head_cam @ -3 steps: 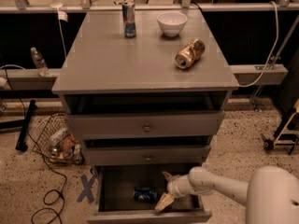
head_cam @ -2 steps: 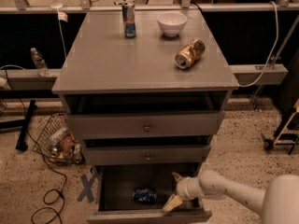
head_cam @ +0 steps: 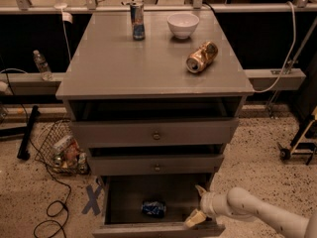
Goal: Place pepsi can into bottom drawer
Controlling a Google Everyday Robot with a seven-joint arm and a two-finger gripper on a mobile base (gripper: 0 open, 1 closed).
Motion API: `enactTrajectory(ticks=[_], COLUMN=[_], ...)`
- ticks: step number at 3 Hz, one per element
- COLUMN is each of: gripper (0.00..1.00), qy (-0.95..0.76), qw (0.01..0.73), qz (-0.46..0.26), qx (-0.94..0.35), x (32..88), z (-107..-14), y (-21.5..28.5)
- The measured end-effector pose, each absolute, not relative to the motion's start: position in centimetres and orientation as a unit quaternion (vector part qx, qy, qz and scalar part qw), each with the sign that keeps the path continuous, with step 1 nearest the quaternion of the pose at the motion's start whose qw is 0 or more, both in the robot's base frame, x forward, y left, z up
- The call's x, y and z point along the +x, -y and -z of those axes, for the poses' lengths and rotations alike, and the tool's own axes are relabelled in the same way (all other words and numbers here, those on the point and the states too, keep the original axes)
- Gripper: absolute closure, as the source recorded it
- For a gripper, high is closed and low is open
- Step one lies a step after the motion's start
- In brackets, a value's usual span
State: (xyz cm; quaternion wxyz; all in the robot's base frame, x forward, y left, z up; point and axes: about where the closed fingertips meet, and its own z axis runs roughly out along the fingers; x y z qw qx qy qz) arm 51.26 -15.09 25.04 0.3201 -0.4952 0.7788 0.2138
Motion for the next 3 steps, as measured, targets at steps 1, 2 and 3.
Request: enactTrajectory(ticks=[1,2,3], gripper=[0.0,0.0,0.0], qy=[-0.787,-0.805,-0.827], qw=[0.324,0.323,0.326], qz=[-0.195,-0.152,-0.109], qx=[-0.488,-0.474,-0.446], x=[51.9,52.4,53.2], z=[-26.4,-28.8,-31.5], y=[17.3,21.4,26.5])
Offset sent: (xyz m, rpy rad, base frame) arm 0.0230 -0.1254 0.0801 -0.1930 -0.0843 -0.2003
